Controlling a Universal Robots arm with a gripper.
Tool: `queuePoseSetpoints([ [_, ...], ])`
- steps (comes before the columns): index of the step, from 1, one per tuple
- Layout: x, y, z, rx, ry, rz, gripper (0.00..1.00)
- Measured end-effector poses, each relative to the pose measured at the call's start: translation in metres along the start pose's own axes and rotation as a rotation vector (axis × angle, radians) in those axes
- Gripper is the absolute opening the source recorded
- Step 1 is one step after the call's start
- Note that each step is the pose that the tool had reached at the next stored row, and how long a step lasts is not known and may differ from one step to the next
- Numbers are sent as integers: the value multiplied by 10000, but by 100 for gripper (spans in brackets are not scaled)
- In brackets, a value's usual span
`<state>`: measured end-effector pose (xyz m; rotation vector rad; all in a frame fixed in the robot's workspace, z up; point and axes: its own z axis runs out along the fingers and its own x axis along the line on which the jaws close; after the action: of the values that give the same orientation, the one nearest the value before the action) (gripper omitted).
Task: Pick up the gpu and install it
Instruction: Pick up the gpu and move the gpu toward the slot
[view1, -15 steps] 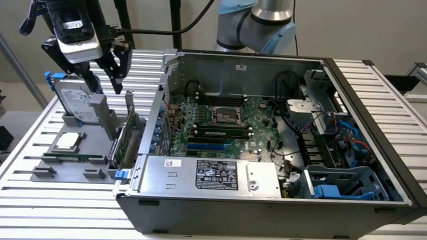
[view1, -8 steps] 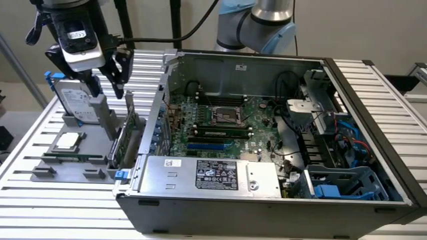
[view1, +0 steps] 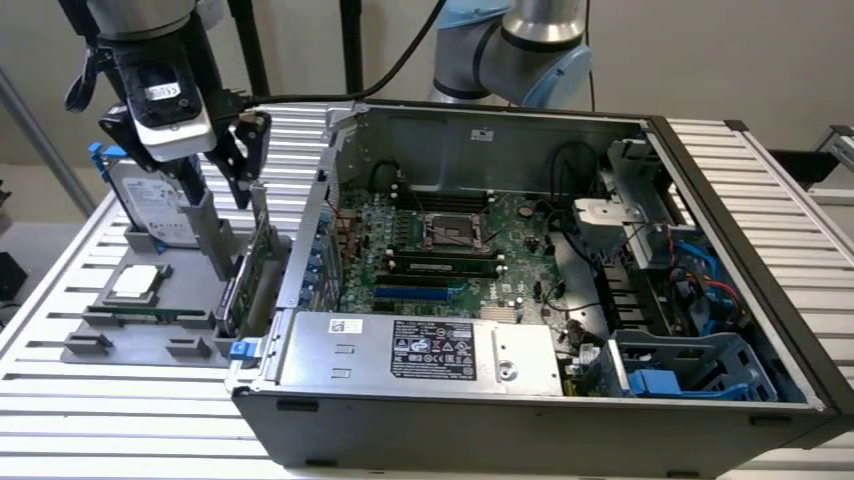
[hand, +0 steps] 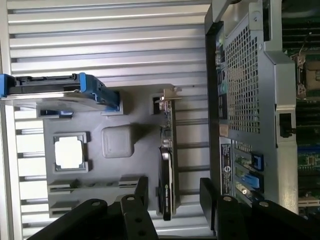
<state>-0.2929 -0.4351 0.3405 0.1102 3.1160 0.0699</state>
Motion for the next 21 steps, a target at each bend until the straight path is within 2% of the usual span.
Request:
queuePoseSetpoints([
  [21,8,-26,381,0,0,0,100],
])
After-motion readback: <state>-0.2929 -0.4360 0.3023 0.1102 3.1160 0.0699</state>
